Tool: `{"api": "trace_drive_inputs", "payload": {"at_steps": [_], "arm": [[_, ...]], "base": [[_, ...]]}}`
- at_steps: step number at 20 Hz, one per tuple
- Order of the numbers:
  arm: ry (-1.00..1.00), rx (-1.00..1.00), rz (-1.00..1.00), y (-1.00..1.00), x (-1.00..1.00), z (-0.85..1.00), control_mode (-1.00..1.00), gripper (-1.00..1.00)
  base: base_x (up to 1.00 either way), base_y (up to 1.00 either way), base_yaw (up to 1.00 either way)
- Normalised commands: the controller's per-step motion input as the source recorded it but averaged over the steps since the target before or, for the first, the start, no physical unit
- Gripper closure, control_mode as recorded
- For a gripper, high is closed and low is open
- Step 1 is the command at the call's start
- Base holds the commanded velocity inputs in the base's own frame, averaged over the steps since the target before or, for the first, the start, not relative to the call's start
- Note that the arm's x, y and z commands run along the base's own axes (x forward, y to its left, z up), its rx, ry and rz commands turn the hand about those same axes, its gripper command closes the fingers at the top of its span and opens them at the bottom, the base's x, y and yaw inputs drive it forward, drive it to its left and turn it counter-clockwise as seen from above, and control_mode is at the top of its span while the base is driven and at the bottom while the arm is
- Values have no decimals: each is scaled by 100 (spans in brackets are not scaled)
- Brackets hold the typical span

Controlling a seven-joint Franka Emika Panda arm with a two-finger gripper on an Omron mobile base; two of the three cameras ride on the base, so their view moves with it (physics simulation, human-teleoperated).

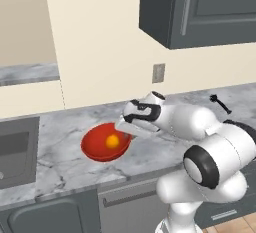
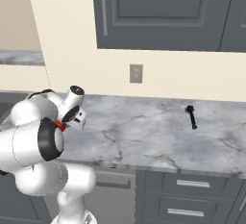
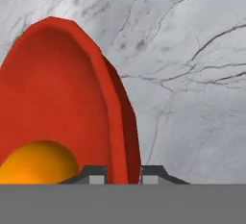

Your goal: Move the cup from next to the sink to the open cabinet. Then, move the bowl with the orange to the fridge to clear the area for faucet cleaning.

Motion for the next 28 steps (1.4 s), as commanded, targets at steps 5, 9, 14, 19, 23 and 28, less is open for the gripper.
{"api": "trace_drive_inputs", "payload": {"at_steps": [5,9,14,19,23,28], "arm": [[-26,7,-5,-1,-61,100,-100,100],[-24,23,-11,-28,-78,100,-100,100],[-5,47,-27,-69,-89,31,-100,100],[0,0,0,0,0,0,100,100],[0,0,0,0,0,0,100,100],[0,0,0,0,0,0,100,100]], "base": [[0,0,0],[0,0,0],[0,0,0],[-97,-39,48],[-71,-2,73],[-27,5,85]]}}
